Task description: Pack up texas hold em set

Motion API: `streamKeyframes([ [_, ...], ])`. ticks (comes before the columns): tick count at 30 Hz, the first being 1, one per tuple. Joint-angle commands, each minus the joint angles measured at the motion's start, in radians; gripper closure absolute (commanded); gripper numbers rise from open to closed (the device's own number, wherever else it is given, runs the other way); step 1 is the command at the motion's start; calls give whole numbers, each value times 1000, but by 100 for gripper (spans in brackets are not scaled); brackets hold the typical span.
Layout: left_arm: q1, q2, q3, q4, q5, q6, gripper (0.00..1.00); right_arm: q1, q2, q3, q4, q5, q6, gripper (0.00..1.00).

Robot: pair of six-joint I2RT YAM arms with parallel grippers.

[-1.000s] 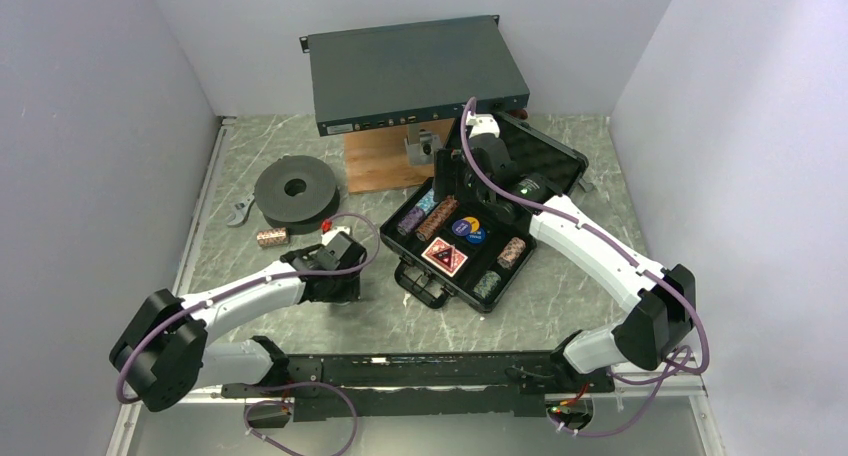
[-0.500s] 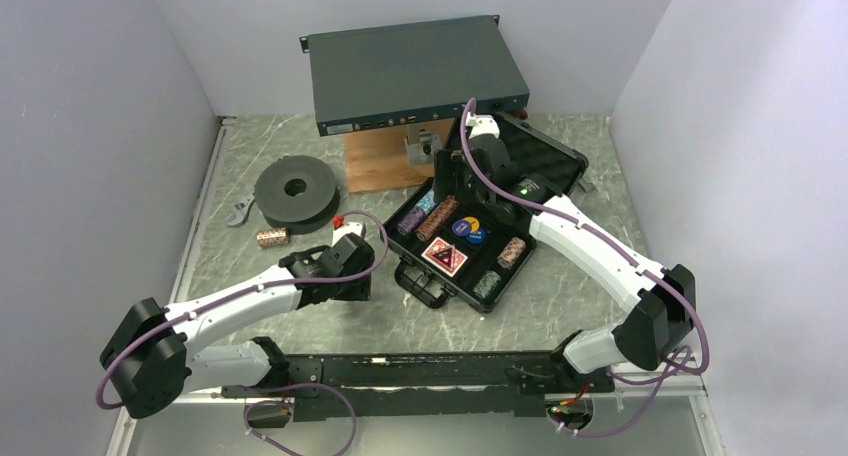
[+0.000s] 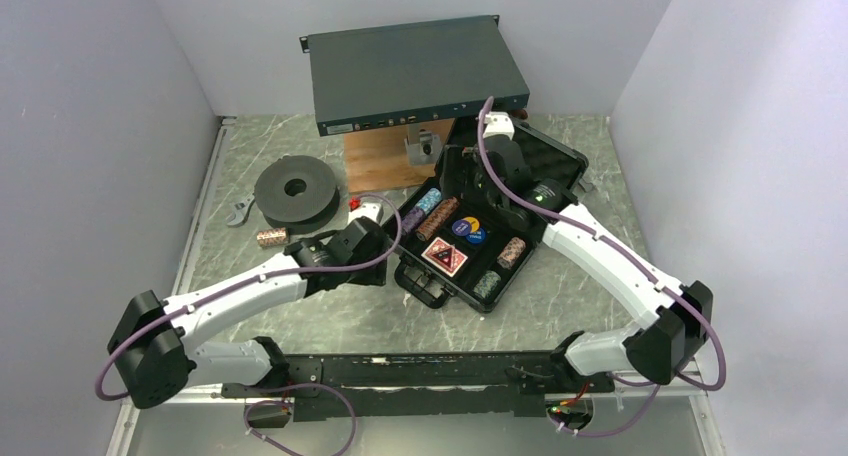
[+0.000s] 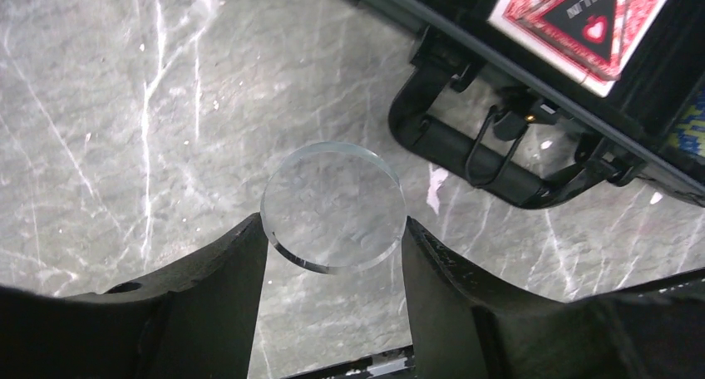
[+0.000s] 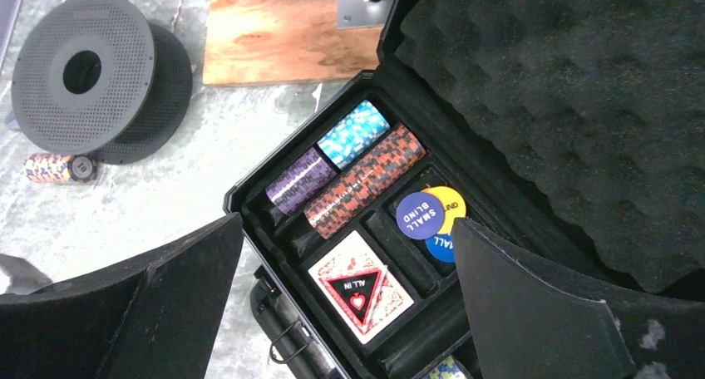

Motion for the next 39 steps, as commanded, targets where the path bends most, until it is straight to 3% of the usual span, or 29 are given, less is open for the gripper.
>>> streamKeyframes([
  [1, -13, 54, 90, 49, 8, 50, 100, -3, -67, 48, -34, 57, 5, 0],
  [10, -25, 181, 236, 74, 32, 107, 100, -3, -166, 77, -80, 130, -16, 0],
  [23, -32, 333, 422, 75, 40, 154, 100, -3, -307, -35, 15, 255, -7, 0],
  [39, -58, 535, 593, 166, 77, 182, 100, -3, -376, -72, 28, 323, -6, 0],
])
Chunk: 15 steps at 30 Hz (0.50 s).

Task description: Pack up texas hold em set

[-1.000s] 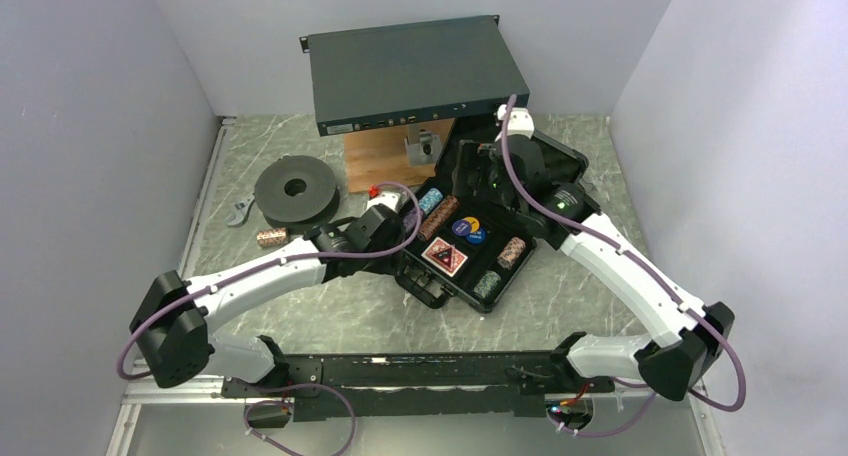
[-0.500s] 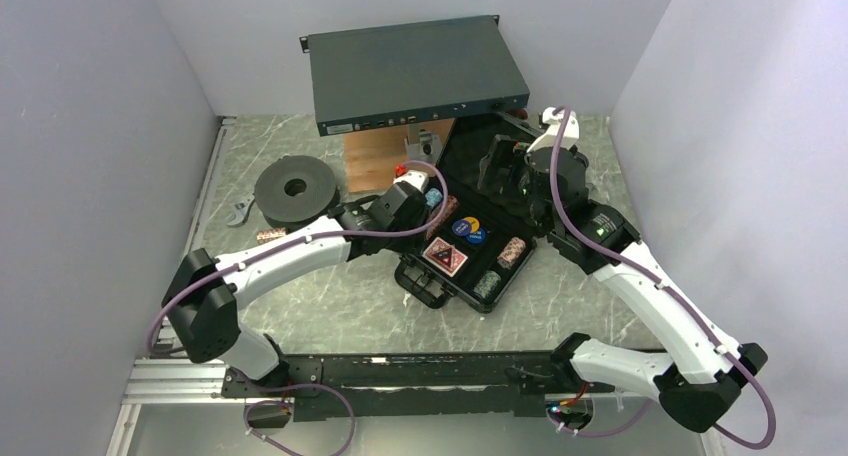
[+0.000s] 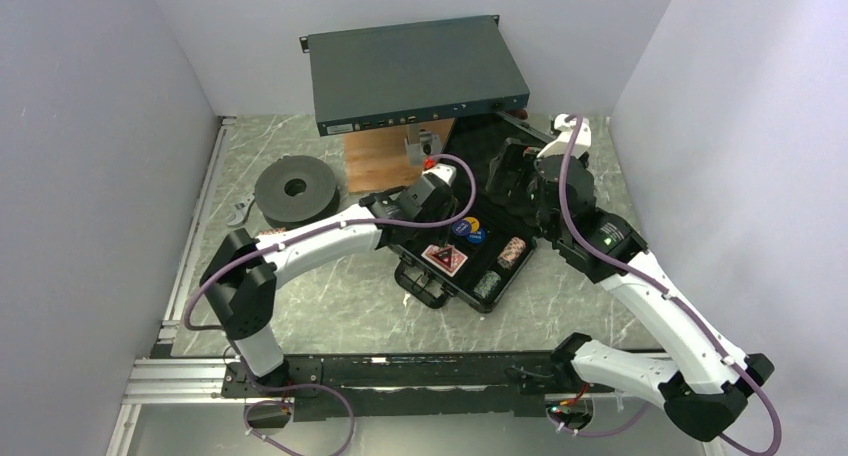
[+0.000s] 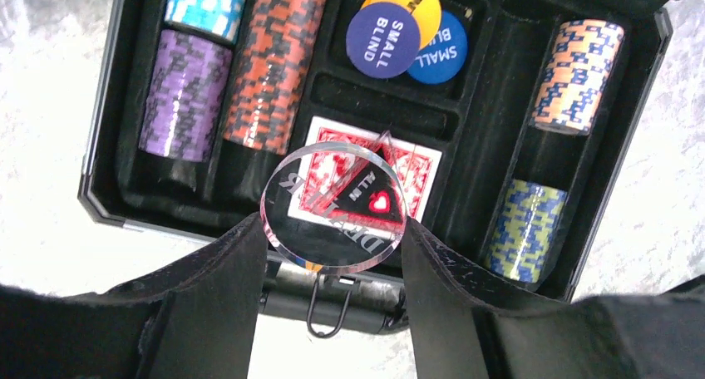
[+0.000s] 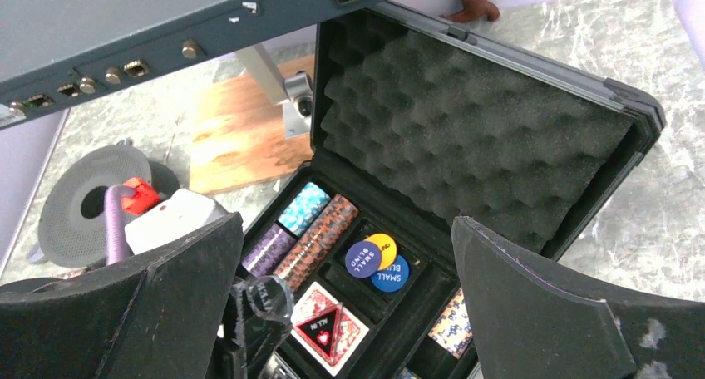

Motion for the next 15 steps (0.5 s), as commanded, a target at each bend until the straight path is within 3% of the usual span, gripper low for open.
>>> streamKeyframes([
  [1, -9, 48, 78, 82, 15, 30, 100, -2, -45, -13, 48, 56, -1, 0],
  [15, -13, 200, 193, 145, 24, 90, 100, -2, -75, -52, 87, 52, 7, 0],
])
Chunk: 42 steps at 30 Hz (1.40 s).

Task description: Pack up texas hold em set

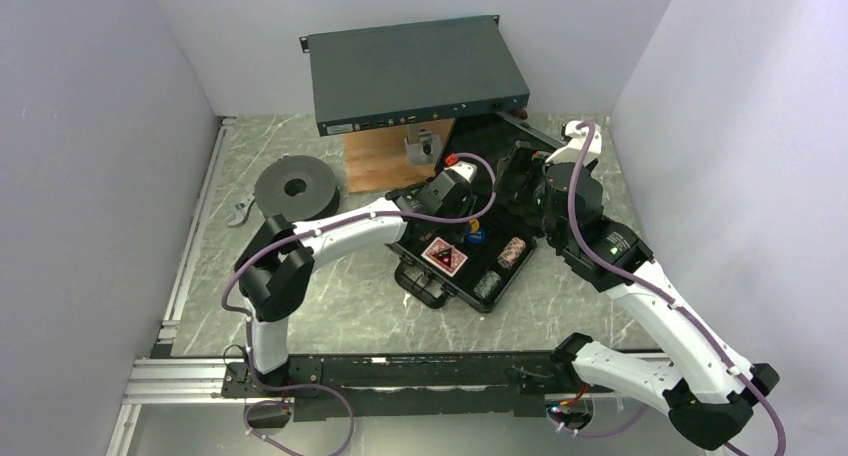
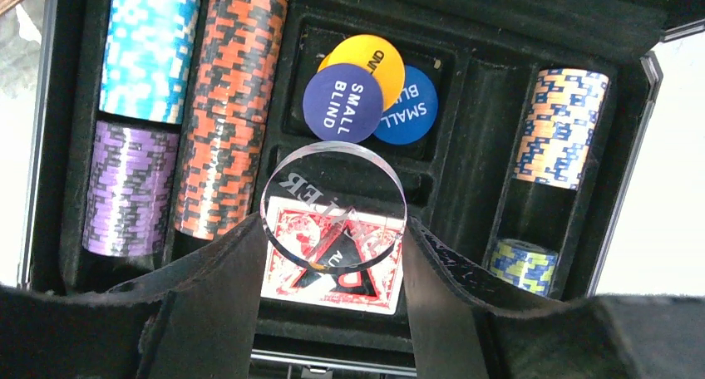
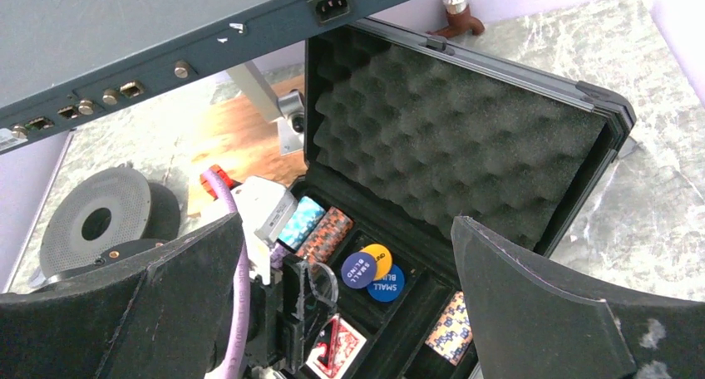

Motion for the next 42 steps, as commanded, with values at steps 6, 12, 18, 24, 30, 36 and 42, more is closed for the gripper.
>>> streamKeyframes([
  [6, -7, 58, 89, 80, 4, 59, 100, -2, -7, -8, 52, 13, 4, 0],
  [12, -7, 117, 128, 93, -2, 80, 100, -2, -9, -11, 54, 19, -1, 0],
  [18, -6, 165, 158, 122, 20, 86, 100, -2, -8, -10, 50, 22, -7, 0],
  [24, -7, 221, 207, 103, 29, 87, 100, -2, -11, -10, 49, 19, -12, 0],
  [30, -7, 247, 221, 93, 22, 89, 100, -2, -13, -17, 54, 12, -12, 0],
  [36, -6, 263, 224, 82, -2, 92, 100, -2, -11, -17, 55, 7, -12, 0],
  [42, -6, 281, 238, 73, -11, 107, 100, -2, -7, -13, 51, 2, -12, 0],
])
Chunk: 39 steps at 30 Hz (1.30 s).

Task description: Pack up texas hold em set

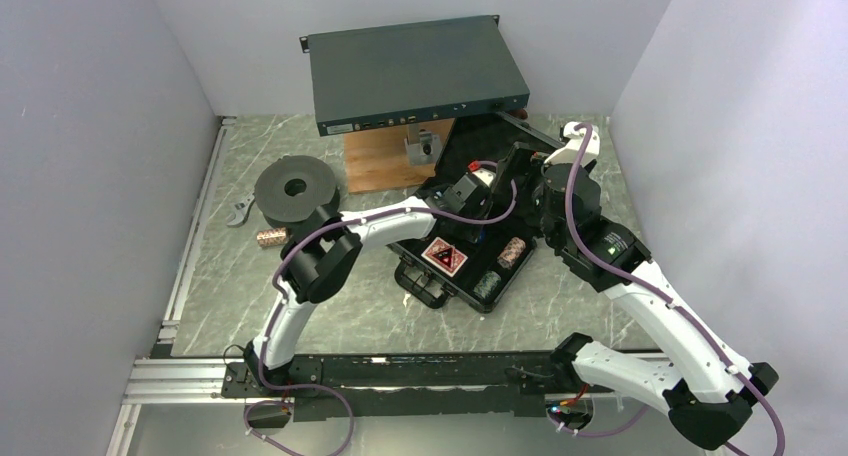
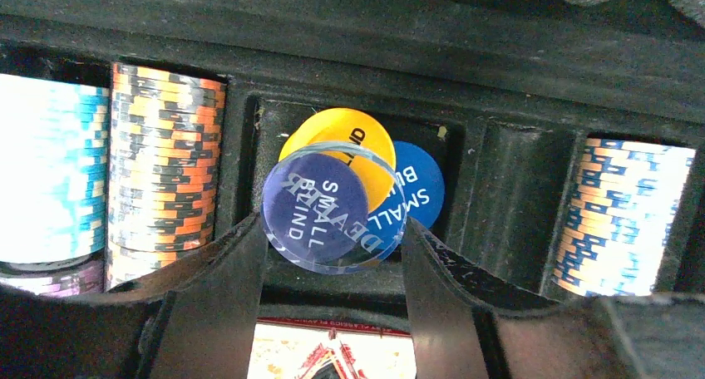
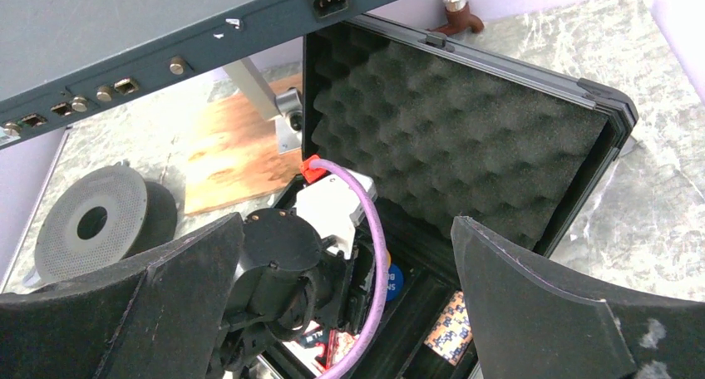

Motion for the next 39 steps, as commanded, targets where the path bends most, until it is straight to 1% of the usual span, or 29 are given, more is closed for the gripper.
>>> streamKeyframes([
  [1, -8, 5, 51, 15, -21, 21, 100, -2, -8, 2, 38, 3, -11, 0],
  [5, -7, 6, 46, 24, -19, 22, 100, -2, -7, 2, 40, 0, -11, 0],
  [12, -7, 11, 53, 37, -17, 25, 93, -2, -4, 2, 40, -2, -11, 0],
  [13, -7, 13, 56, 38, -14, 27, 89, -2, -3, 2, 40, -2, -11, 0],
  [16, -6, 15, 59, 41, -11, 27, 68, -3, -4, 0, 39, -2, -11, 0],
  [19, -7, -10, 17, 93, 4, 25, 46, -3, -3, 0, 39, -3, -12, 0],
  [21, -7, -31, -10, 118, 11, 23, 35, -2, -1, 1, 38, -3, -14, 0],
  [24, -6, -42, -27, 123, 12, 21, 26, -2, 0, 3, 38, -4, -14, 0],
  [28, -7, -63, -48, 127, 12, 17, 20, -2, 4, 2, 40, -6, -12, 0],
  [32, -8, -110, -90, 146, 15, 10, 18, -2, 11, 8, 35, -9, -11, 0],
  [39, -18, -243, -179, 163, 28, 16, 15, -2, 15, 16, 38, -27, -6, 0],
])
